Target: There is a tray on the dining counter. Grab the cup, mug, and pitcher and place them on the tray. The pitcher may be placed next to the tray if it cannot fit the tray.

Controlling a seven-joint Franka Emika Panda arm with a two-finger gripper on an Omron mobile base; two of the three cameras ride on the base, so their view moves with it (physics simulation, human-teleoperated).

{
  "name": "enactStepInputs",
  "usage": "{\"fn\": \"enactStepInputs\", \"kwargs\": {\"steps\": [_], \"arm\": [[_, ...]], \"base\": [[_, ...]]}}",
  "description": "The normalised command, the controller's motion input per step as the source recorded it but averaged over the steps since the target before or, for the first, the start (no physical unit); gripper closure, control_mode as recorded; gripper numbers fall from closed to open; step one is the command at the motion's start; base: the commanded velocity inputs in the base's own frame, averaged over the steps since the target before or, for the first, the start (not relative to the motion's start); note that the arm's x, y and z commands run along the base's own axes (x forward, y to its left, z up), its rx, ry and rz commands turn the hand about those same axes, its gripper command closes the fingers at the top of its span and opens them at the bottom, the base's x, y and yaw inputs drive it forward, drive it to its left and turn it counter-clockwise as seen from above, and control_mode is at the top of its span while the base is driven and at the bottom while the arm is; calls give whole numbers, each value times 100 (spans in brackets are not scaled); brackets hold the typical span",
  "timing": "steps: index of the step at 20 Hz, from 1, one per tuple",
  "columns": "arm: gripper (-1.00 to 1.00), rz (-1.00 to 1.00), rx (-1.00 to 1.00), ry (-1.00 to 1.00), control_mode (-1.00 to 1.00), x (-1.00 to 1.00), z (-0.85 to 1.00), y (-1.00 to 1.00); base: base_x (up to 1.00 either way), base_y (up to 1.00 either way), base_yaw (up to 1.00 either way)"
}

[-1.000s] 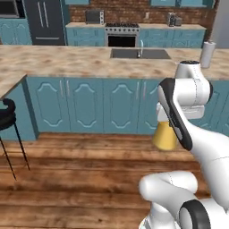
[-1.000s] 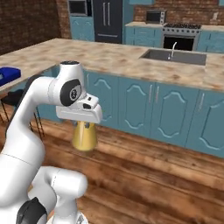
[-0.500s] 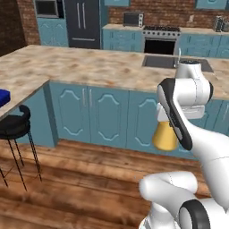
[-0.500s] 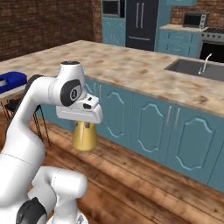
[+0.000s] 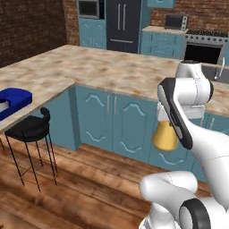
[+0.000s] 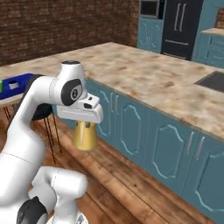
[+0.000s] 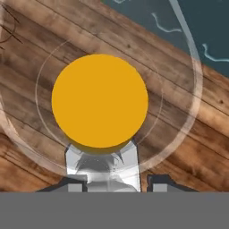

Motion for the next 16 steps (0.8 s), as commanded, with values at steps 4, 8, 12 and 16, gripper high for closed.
{"fn": "enactStepInputs", "kwargs": {"steps": [4,8,12,16], "arm": [[100,0,0,0,100,0,0,0],[100,0,0,0,100,0,0,0],[100,0,0,0,100,0,0,0],[100,0,0,0,100,0,0,0]], "base": [[62,0,46],[77,0,54],[77,-4,53],[70,-18,45]]}}
